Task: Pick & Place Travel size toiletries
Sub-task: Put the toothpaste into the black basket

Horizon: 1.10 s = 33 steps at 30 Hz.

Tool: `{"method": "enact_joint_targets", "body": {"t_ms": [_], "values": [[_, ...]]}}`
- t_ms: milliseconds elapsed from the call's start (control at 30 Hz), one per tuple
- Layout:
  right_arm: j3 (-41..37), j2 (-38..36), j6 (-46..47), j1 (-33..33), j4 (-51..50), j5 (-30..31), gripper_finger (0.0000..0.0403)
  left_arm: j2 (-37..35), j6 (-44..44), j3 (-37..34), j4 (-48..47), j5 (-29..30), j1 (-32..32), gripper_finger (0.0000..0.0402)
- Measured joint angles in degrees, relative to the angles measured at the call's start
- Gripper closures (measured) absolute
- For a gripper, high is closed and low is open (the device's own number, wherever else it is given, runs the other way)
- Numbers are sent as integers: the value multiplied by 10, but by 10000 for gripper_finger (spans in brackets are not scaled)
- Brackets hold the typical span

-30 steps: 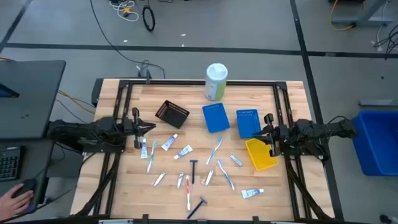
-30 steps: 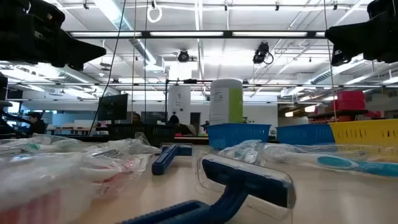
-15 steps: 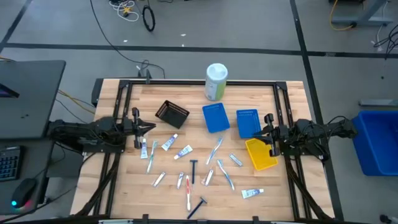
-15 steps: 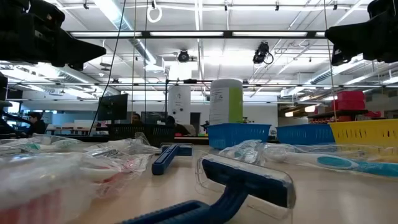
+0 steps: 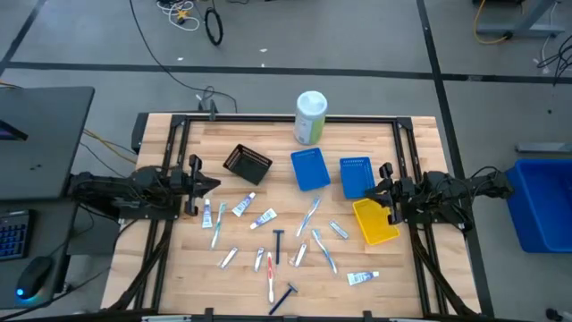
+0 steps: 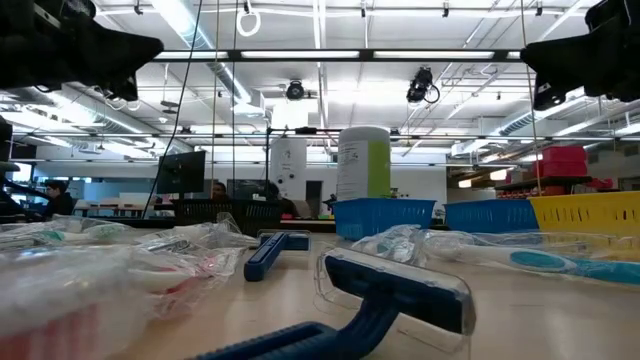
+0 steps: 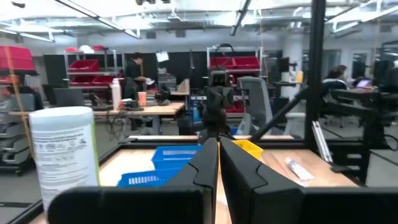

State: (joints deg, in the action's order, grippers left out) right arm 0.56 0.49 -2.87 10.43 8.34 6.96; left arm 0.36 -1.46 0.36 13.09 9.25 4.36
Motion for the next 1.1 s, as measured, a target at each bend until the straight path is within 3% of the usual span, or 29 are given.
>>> {"method": "enact_joint_targets", "body": {"t_ms": [100,233,300,467,700,967,1100], "values": [[0,2,-57,0,35,66,358,0,-15,0,7,29,0,378],[0,15,-144,-8,146,213,358,0,2,0,29,62,0,369],[0,22,-154,-15,197,256,358,1,12,0,47,65,0,363],[0,64,-149,-35,228,211,358,31,-5,0,116,92,0,339],[0,216,-105,-67,380,138,359,184,-5,3,230,101,0,303],[80,425,-76,-88,404,134,359,379,-4,86,235,140,0,268],[112,502,-111,-90,404,134,359,449,0,114,236,141,0,257]]}}
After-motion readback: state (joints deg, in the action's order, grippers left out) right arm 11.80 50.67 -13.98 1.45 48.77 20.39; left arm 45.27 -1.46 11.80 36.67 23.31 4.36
